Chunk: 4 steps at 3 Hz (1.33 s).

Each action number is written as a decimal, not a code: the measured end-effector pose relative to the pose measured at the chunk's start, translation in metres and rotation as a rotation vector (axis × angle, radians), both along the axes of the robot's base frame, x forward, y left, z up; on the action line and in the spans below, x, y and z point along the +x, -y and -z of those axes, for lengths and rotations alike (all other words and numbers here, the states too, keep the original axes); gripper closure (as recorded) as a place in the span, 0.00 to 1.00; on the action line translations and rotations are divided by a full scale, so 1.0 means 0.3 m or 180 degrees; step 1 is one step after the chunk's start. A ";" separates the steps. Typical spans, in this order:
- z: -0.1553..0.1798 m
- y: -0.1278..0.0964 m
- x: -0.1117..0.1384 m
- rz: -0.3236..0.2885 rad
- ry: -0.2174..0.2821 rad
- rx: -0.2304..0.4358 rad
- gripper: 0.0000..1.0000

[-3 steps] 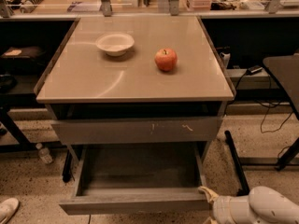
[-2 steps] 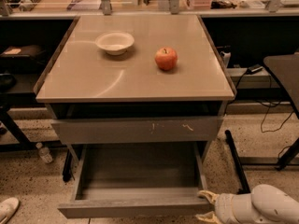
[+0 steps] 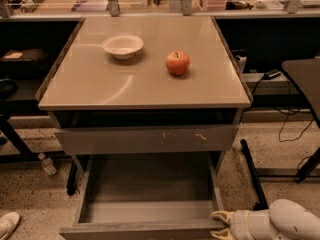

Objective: Open middle drawer

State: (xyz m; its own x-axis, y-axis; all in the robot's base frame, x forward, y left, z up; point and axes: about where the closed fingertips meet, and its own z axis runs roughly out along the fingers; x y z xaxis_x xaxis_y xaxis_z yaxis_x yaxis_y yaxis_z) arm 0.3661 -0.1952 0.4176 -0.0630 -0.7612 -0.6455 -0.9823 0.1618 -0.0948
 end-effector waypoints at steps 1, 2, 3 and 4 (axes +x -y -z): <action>0.000 0.000 0.000 0.0000 0.0000 0.0000 0.56; 0.000 0.000 0.000 0.0000 0.0000 0.0000 0.34; 0.000 0.000 0.000 -0.0001 0.0000 0.0000 0.09; 0.000 0.000 0.000 -0.0001 0.0000 0.0001 0.00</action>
Offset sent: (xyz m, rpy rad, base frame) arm 0.0000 0.0000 0.0000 0.0000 0.0000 0.0000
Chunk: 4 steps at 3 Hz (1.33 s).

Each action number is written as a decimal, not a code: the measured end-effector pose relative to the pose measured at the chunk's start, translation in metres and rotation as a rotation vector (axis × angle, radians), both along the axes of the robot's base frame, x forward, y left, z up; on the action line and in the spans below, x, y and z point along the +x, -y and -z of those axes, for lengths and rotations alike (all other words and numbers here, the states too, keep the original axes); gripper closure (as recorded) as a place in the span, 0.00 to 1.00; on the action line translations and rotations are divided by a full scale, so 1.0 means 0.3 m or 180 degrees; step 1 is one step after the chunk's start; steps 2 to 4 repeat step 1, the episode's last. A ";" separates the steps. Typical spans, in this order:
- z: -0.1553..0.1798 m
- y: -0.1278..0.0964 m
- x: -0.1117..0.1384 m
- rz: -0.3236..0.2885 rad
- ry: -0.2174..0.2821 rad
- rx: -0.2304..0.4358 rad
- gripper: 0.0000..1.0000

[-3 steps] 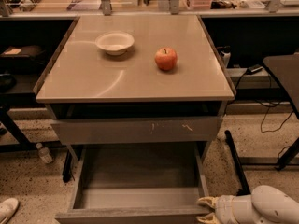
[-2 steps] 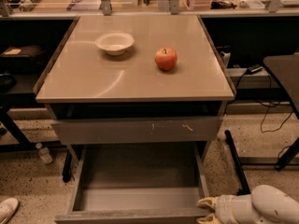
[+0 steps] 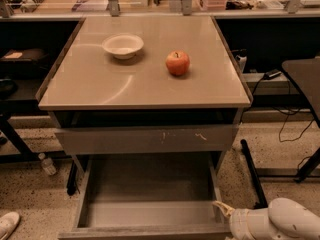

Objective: Open middle drawer

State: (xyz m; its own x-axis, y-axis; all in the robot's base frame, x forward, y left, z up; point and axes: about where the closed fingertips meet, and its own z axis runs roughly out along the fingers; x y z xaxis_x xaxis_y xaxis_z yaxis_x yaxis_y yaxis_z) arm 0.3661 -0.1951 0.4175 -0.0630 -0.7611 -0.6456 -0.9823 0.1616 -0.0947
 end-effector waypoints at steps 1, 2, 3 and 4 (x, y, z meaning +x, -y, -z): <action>0.000 0.000 0.000 0.0000 0.0000 0.0000 0.00; 0.000 0.000 0.000 0.0000 0.0000 0.0000 0.00; 0.000 0.000 0.000 0.0000 0.0000 0.0000 0.00; 0.000 0.000 0.000 0.0000 0.0000 0.0000 0.00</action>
Offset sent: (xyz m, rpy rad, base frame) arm 0.0000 0.0000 0.0000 0.0000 0.0000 0.0000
